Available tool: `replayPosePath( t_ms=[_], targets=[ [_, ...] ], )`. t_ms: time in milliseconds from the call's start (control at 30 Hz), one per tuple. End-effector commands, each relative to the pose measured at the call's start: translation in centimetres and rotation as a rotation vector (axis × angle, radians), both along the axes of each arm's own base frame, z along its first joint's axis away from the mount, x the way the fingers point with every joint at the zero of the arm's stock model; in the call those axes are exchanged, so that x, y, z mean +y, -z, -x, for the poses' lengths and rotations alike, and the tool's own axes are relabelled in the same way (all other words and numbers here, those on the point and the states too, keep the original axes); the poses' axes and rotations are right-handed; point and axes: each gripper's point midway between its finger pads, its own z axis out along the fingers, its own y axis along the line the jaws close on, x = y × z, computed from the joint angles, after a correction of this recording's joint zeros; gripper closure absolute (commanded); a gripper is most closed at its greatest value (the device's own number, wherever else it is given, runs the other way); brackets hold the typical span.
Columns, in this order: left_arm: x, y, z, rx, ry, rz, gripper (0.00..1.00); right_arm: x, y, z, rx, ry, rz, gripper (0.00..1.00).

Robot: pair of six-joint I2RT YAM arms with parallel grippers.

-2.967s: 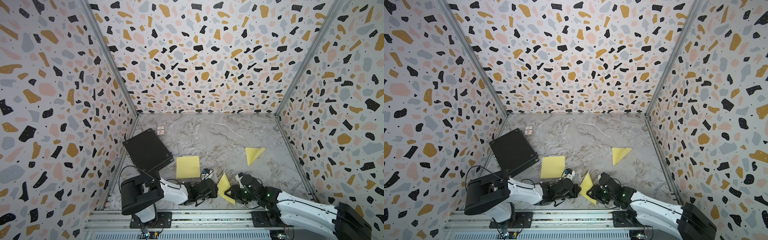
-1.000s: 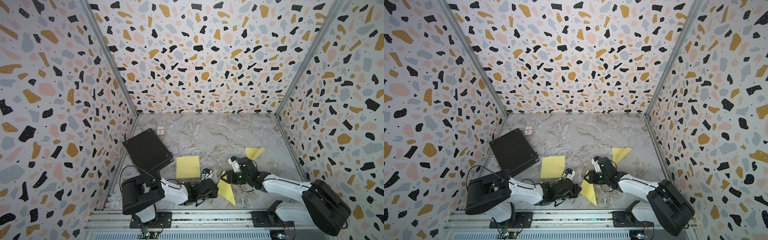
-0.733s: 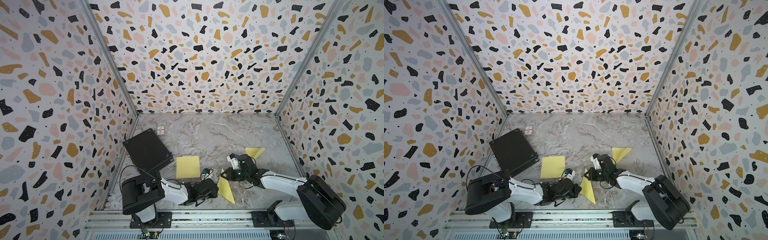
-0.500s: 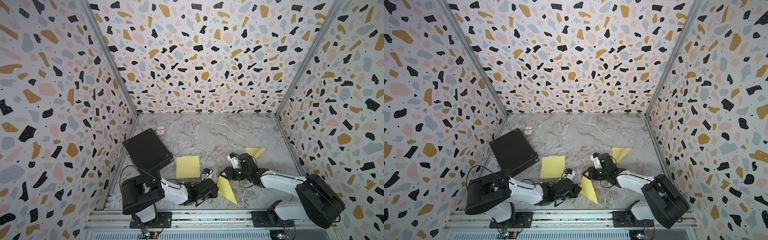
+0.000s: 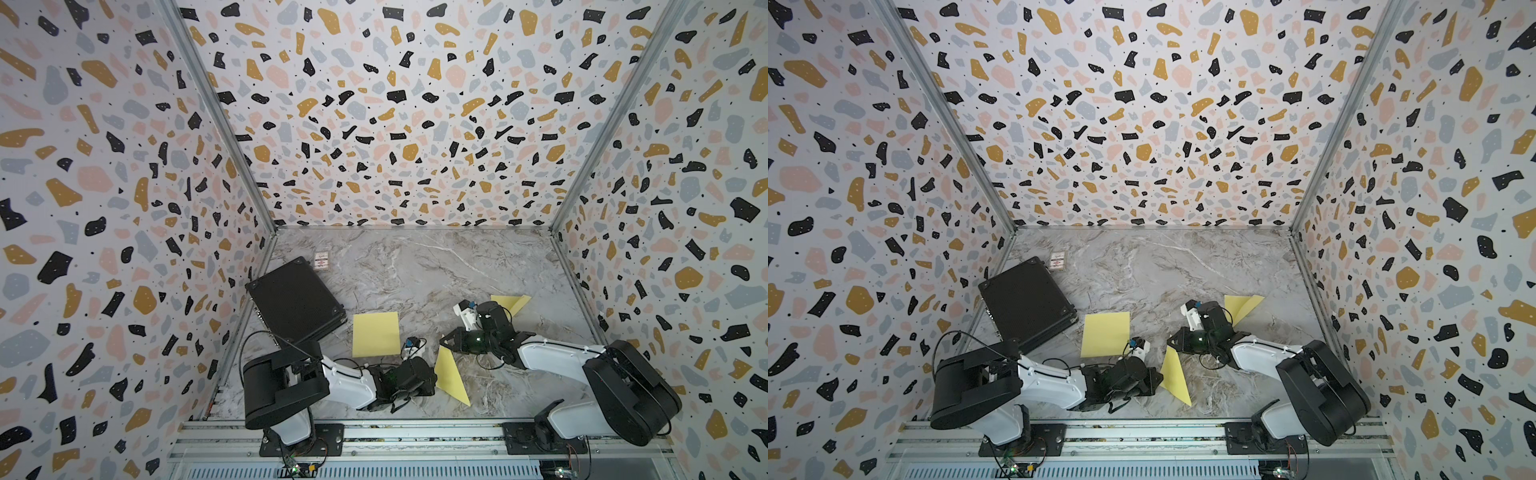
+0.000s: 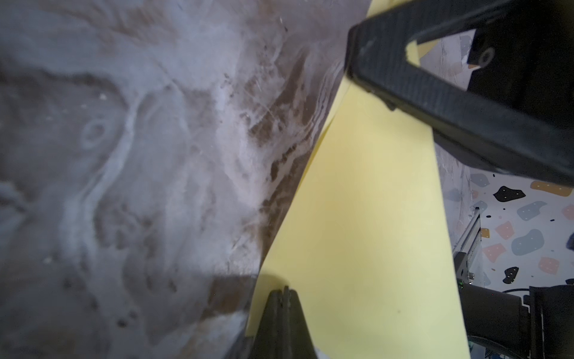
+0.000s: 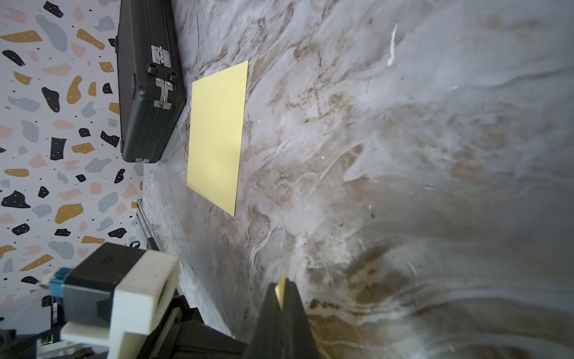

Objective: Fold the square paper diagonally
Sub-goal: Fold the paper at the center of the board, then pick up the paper from the center of the board.

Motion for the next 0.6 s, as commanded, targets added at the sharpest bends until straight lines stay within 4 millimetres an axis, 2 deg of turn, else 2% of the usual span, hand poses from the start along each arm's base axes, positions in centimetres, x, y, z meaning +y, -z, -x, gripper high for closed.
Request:
replayPosePath(
  t_ms=[0, 67, 133, 400, 567],
  targets=[
    [8.4, 7.8, 3.2, 0.132, 0.012, -0.389, 1.0, 0.4, -1.6, -0.5, -0.031, -0.002, -0.04, 0.85],
    [8.5, 7.8, 3.2, 0.132, 0.012, -0.39, 1.0, 0.3, -1.7, 0.0, -0.017, 0.003, -0.055, 0.69],
    [8.5, 7.8, 3.2, 0.131, 0.012, -0.391, 1.0, -0.2, -1.2, 0.8, 0.007, 0.012, -0.057, 0.63],
    [8.5, 7.8, 3.1, 0.131, 0.01, -0.391, 1.0, -1.7, -0.1, 4.7, 0.06, 0.031, -0.098, 0.62],
    [8.4, 7.8, 3.1, 0.129, 0.013, -0.39, 1.0, -1.7, -0.7, 5.8, 0.04, 0.014, -0.092, 0.7]
  ],
)
